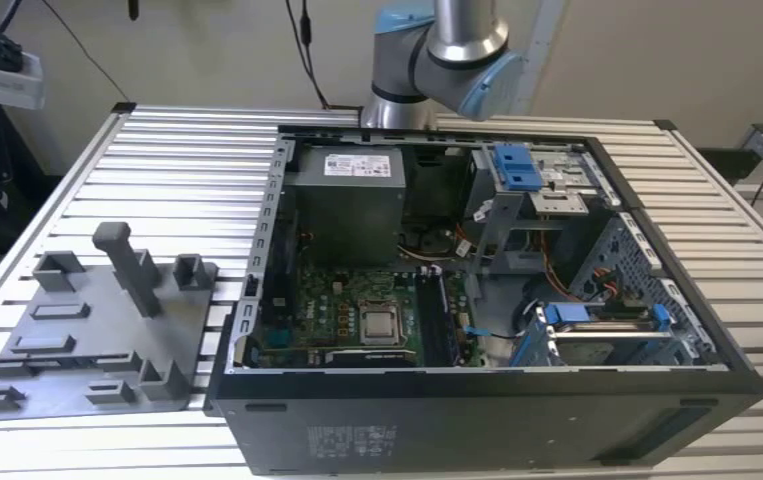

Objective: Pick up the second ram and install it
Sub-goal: 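Pick up the second ram and move it above second insertion slot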

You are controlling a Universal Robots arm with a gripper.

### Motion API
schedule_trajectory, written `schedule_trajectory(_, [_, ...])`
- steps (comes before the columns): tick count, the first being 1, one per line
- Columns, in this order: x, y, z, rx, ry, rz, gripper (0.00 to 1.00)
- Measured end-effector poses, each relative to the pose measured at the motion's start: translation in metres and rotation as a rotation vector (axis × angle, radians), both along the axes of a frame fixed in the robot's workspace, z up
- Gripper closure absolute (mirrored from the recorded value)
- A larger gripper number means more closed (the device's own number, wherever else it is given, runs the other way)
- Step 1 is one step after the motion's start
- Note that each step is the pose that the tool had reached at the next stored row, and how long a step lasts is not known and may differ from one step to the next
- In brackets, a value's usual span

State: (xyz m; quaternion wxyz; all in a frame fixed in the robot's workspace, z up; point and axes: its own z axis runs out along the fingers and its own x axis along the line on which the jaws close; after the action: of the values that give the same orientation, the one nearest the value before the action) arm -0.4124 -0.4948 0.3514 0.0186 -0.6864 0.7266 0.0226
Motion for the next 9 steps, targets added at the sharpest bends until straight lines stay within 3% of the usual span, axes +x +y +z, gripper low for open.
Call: schedule_trajectory(9, [-0.0002,0.0000,-0.0164,0.0003,-0.0001,0.000,0.64])
